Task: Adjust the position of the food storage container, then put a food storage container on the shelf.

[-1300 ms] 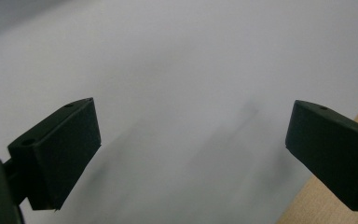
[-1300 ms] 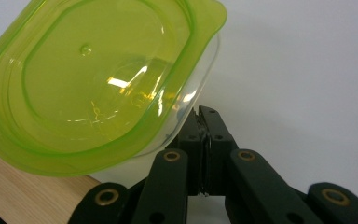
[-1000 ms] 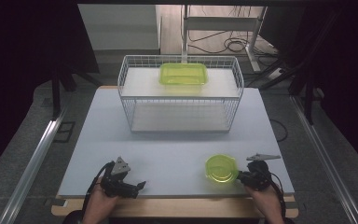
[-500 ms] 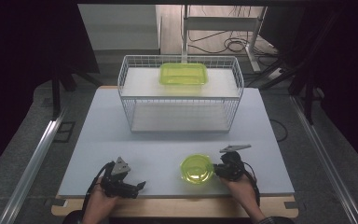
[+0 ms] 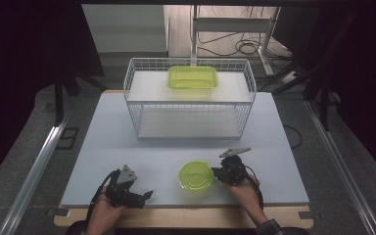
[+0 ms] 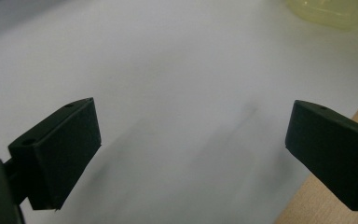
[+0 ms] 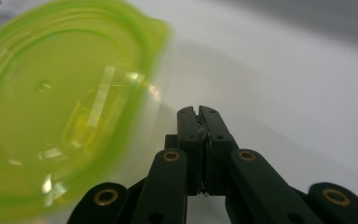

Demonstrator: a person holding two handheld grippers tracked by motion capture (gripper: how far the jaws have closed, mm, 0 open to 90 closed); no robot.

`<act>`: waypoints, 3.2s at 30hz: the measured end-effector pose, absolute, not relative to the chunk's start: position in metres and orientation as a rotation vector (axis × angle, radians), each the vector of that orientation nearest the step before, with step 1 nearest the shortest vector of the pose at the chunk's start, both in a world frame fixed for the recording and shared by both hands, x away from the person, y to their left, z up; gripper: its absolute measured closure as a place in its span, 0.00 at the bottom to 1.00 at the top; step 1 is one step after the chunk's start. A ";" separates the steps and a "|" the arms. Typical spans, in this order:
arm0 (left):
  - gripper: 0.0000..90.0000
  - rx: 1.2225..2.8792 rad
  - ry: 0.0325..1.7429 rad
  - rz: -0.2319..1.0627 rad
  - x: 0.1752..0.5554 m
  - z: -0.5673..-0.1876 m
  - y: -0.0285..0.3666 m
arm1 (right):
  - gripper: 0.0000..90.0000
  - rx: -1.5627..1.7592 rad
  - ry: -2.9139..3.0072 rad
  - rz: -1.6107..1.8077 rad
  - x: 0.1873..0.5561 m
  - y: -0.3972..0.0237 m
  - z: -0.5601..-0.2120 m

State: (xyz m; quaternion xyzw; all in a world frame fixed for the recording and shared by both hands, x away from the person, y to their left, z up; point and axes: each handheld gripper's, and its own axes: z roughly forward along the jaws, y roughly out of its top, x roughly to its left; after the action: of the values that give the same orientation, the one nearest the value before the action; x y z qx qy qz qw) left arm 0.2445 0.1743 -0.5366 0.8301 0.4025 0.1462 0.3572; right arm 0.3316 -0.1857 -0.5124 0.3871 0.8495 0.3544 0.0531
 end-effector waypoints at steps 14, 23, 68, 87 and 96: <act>0.04 2.114 1.021 0.402 0.238 -0.531 0.170 | 0.62 1.111 2.442 1.141 0.316 -0.230 -0.489; 0.04 2.141 0.989 0.434 0.232 -0.531 0.165 | 0.32 1.078 2.427 1.148 0.305 -0.236 -0.493; 0.04 2.126 0.971 0.434 0.234 -0.532 0.167 | 0.06 1.078 2.444 1.265 0.306 -0.232 -0.488; 0.04 2.137 0.963 0.434 0.234 -0.533 0.165 | 0.12 1.177 2.511 1.361 0.325 -0.212 -0.480; 0.04 2.140 0.962 0.436 0.234 -0.533 0.165 | 0.39 1.217 2.613 1.370 0.336 -0.200 -0.477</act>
State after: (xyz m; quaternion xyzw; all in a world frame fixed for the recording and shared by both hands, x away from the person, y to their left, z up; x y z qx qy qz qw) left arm 0.2342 0.1646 -0.5331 0.8335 0.3749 0.1700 0.3686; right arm 0.3357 -0.1998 -0.4766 0.3813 0.8184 0.4293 -0.0249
